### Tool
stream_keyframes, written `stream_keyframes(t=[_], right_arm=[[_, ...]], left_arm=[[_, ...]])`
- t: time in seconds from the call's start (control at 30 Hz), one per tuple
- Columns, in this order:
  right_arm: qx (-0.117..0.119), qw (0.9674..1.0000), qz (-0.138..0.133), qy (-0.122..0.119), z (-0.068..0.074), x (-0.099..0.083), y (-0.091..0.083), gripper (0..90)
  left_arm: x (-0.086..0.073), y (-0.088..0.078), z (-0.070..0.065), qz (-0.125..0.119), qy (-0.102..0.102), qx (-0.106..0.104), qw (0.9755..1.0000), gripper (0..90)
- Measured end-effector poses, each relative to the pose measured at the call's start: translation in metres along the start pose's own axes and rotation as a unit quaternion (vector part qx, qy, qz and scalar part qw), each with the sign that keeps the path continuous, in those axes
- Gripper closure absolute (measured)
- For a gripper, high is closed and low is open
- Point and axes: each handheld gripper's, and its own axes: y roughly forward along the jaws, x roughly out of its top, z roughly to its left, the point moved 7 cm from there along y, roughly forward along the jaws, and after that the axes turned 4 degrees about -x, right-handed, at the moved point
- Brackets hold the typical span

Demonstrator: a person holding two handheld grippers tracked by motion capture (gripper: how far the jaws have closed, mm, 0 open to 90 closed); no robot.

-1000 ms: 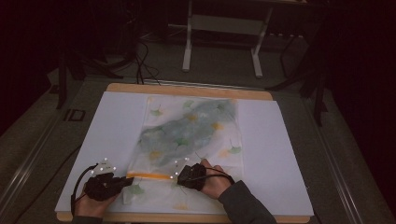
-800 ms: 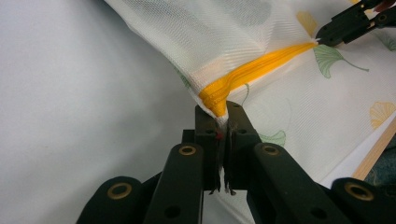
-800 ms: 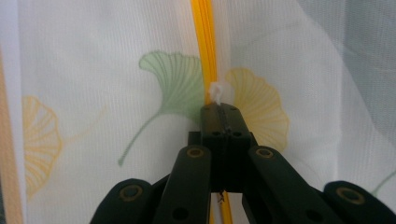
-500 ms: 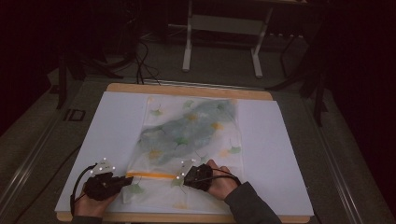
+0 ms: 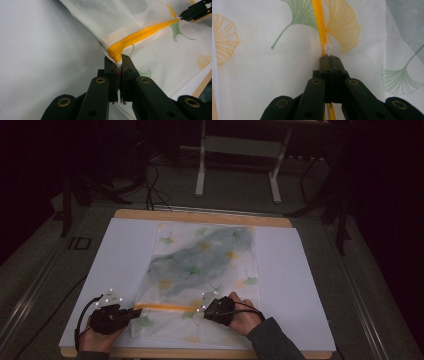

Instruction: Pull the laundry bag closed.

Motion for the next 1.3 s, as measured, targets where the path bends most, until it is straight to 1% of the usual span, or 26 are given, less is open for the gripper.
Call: stream_keyframes(t=[0.17, 0.2, 0.33, 0.47, 0.53, 0.57, 0.67, 0.7, 0.73, 0.77, 0.8, 0.87, 0.97, 1.03, 1.13, 1.3], right_arm=[[-0.002, 1.0000, -0.001, 0.006, -0.003, -0.005, -0.002, 90.0], [0.001, 1.0000, -0.003, 0.008, -0.003, -0.006, -0.003, 90.0], [-0.003, 0.9999, -0.001, 0.010, -0.005, -0.009, -0.005, 90.0], [-0.002, 0.9999, 0.000, 0.012, -0.007, -0.013, -0.007, 90.0], [-0.004, 0.9999, 0.001, 0.012, -0.006, -0.013, -0.008, 90.0], [-0.005, 1.0000, -0.001, 0.008, -0.007, -0.013, -0.009, 90.0], [-0.010, 0.9999, 0.000, 0.010, -0.008, -0.015, -0.010, 90.0], [-0.009, 0.9999, 0.001, 0.013, -0.008, -0.016, -0.011, 90.0], [-0.011, 0.9999, 0.002, 0.010, -0.009, -0.018, -0.011, 90.0], [-0.010, 0.9998, 0.000, 0.015, -0.009, -0.019, -0.011, 90.0], [-0.009, 0.9999, 0.002, 0.014, -0.009, -0.020, -0.012, 90.0], [-0.015, 0.9997, 0.004, 0.016, -0.009, -0.023, -0.012, 90.0], [-0.015, 0.9997, 0.005, 0.018, -0.010, -0.028, -0.014, 90.0], [-0.018, 0.9996, 0.004, 0.023, -0.010, -0.031, -0.015, 90.0], [-0.022, 0.9995, 0.005, 0.022, -0.011, -0.035, -0.017, 90.0], [-0.026, 0.9992, 0.006, 0.029, -0.013, -0.042, -0.019, 90.0]], left_arm=[[0.000, -0.001, 0.001, -0.002, -0.001, -0.001, 1.0000, 86.2], [0.000, -0.001, 0.001, -0.002, -0.002, -0.001, 1.0000, 86.2], [0.000, -0.001, 0.001, -0.004, -0.003, 0.001, 1.0000, 86.2], [0.000, -0.001, 0.002, -0.004, -0.005, 0.002, 1.0000, 86.2], [0.000, -0.001, 0.002, -0.004, -0.007, 0.002, 1.0000, 86.2], [0.000, -0.001, 0.002, -0.004, -0.007, 0.003, 1.0000, 86.2], [0.000, -0.001, 0.003, -0.006, -0.008, 0.005, 0.9999, 86.2], [0.000, -0.001, 0.004, -0.006, -0.007, 0.006, 0.9999, 86.2], [0.000, -0.001, 0.004, -0.006, -0.008, 0.005, 0.9999, 86.2], [0.000, -0.001, 0.003, -0.006, -0.008, 0.006, 0.9999, 86.2], [0.000, -0.001, 0.003, -0.005, -0.008, 0.006, 0.9999, 86.2], [0.000, -0.001, 0.004, -0.006, -0.008, 0.007, 0.9999, 86.2], [0.000, -0.001, 0.004, -0.005, -0.008, 0.005, 0.9999, 86.2], [0.000, -0.001, 0.004, -0.004, -0.008, 0.006, 0.9999, 86.2], [0.000, -0.001, 0.004, -0.005, -0.008, 0.006, 0.9999, 86.2], [0.000, -0.001, 0.005, -0.003, -0.008, 0.005, 1.0000, 86.2]])
